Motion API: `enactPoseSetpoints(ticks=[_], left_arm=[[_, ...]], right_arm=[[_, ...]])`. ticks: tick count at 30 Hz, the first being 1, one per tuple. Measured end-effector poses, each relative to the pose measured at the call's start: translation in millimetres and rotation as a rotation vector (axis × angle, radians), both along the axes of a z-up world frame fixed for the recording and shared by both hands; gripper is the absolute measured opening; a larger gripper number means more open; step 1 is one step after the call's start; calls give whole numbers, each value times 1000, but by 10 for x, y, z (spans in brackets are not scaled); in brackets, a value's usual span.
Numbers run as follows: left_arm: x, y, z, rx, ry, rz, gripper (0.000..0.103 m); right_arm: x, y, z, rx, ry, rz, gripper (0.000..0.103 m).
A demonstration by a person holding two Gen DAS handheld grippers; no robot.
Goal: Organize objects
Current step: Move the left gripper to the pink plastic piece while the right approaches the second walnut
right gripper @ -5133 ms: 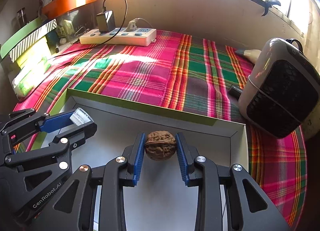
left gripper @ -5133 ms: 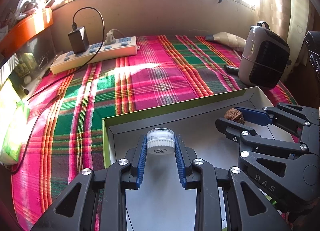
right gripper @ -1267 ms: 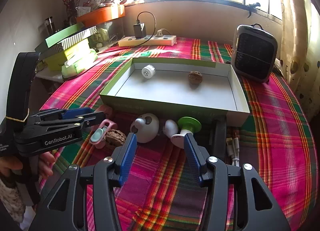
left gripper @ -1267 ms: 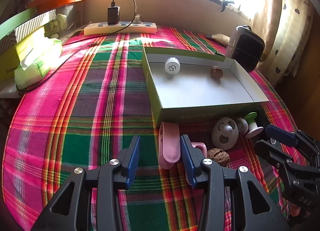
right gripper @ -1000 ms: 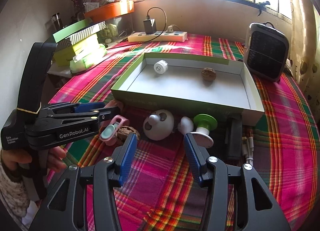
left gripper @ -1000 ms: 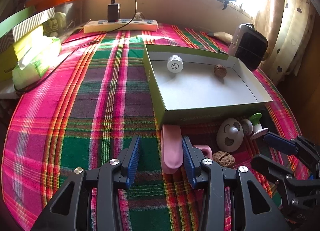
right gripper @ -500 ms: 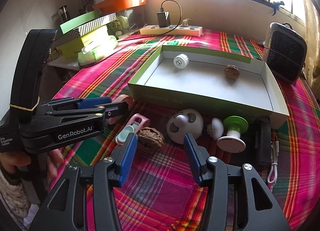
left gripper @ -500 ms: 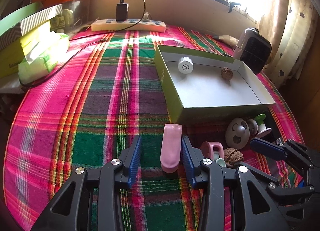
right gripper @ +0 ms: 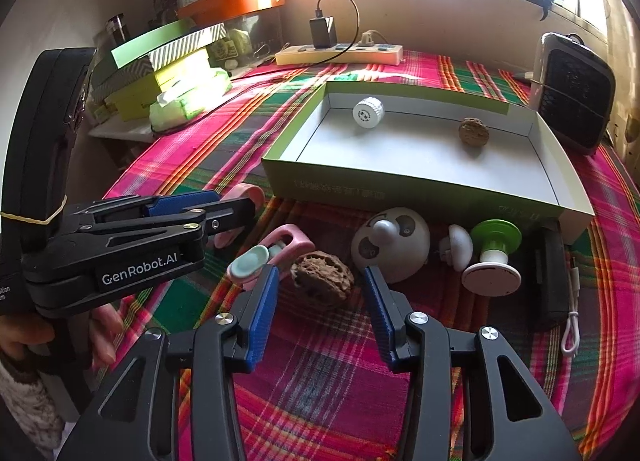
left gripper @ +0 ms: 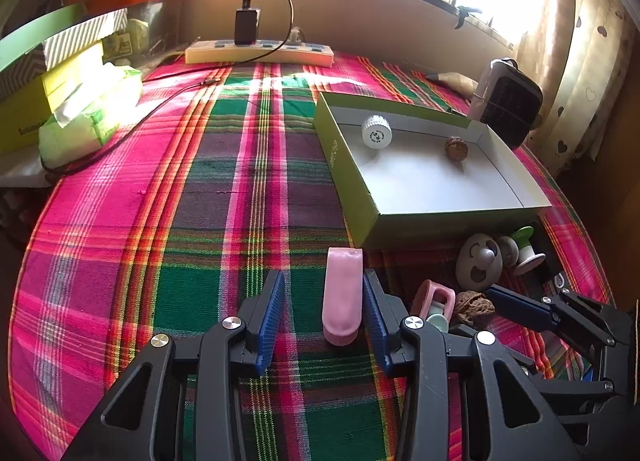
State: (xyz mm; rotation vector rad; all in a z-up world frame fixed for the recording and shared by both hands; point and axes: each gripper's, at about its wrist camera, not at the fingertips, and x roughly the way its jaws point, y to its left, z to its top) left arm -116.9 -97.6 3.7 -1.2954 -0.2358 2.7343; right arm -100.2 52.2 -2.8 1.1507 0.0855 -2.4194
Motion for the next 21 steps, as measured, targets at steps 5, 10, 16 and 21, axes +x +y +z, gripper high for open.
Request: enactPoseSetpoints(ticks=[5, 10, 16, 21], left_arm=[[-9, 4, 1, -7, 2, -10, 38], [-12, 24, -6, -26, 5, -16, 38], [-21, 40, -11, -41, 6, -16, 38], [-20, 39, -15, -50, 9, -11, 35]], right_arm=[[-1, -24, -4, 9, 1, -1, 39], [-12, -36, -19, 14, -8, -6, 34], [-12, -23, -20, 10, -10, -8, 34], [-7, -12, -19, 6, -12, -10, 34]])
